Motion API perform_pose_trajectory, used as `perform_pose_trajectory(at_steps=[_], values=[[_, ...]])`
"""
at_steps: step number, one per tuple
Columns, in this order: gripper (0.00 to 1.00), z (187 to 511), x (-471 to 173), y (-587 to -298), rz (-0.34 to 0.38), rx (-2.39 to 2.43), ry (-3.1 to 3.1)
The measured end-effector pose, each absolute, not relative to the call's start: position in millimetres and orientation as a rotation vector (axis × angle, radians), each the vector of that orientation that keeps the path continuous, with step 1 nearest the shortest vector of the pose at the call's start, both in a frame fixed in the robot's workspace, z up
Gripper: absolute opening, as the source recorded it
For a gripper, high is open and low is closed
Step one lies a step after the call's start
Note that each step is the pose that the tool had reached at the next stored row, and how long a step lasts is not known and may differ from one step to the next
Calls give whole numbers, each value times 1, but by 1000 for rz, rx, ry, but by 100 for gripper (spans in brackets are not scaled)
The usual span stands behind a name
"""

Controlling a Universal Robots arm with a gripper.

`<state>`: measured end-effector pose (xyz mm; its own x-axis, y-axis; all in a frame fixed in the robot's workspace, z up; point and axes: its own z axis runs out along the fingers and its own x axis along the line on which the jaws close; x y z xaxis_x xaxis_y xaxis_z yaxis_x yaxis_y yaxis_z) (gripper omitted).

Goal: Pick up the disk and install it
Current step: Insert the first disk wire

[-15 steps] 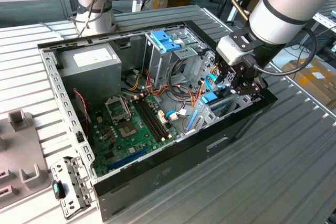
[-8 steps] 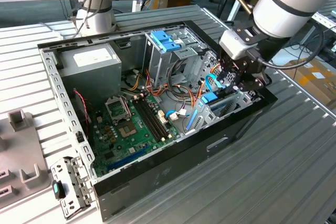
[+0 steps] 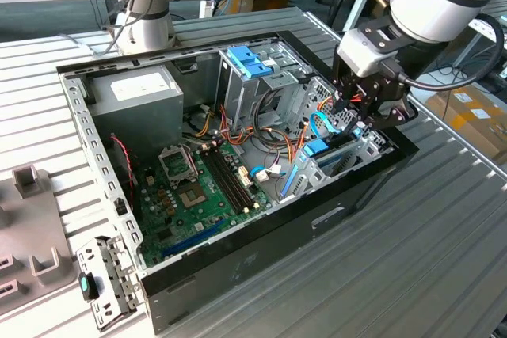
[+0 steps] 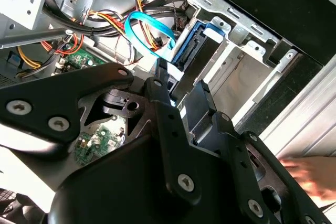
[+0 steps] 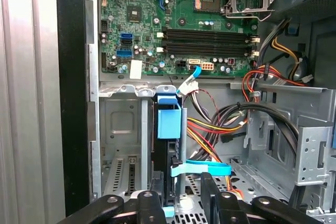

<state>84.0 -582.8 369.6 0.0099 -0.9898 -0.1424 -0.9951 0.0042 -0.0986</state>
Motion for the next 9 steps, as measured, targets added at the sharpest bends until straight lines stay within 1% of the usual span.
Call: perform_pose_trajectory(at_steps=[9], values=[[42,372,84,-583,46,-2103,2097]])
